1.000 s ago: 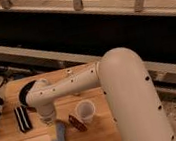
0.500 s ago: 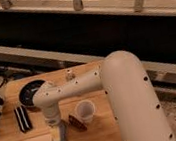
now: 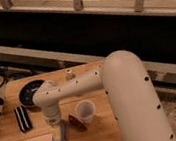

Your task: Place the white sponge in the ceramic bowl

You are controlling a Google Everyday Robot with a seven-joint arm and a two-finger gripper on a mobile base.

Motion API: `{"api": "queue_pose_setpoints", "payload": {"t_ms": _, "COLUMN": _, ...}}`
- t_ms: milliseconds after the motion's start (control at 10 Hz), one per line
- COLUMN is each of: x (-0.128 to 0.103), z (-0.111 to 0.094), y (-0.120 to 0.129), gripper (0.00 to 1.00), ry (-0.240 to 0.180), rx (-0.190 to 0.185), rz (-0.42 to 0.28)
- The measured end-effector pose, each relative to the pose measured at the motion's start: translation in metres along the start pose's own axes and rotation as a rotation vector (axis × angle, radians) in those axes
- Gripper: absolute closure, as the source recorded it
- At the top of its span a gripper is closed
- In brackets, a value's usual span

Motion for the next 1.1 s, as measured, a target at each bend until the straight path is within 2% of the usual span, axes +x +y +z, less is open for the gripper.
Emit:
{"api": "queue_pose_setpoints", "payload": {"t_ms": 200, "x": 0.0012, "z": -0.001, "y": -0.001, "gripper": 0.49, "ry": 0.0, "rx": 0.001, "rz": 0.004}}
{"api": "queue_pose_setpoints", "payload": {"t_ms": 300, "x": 0.0088, "z": 0.0008, "y": 0.0001, "gripper": 0.41, "ry": 0.014, "rx": -0.007, "rz": 0.011}}
{"api": "queue_pose_setpoints", "payload": {"t_ms": 400, "x": 0.0054, "z": -0.0017, "y": -0.0018, "gripper": 0.31, "ry": 0.003, "rx": 0.002, "rz": 0.01}}
{"api": "queue_pose_setpoints", "payload": {"t_ms": 600, "x": 0.0031, "z": -0.0016, "y": -0.0008, "gripper": 0.2, "ry": 0.001, "rx": 0.002, "rz": 0.005}}
{"api": "queue_pose_setpoints", "payload": {"t_ms": 1100, "x": 0.0018, "z": -0.0021, "y": -0.0014, "gripper": 0.2, "ry": -0.002, "rx": 0.007, "rz": 0.002}}
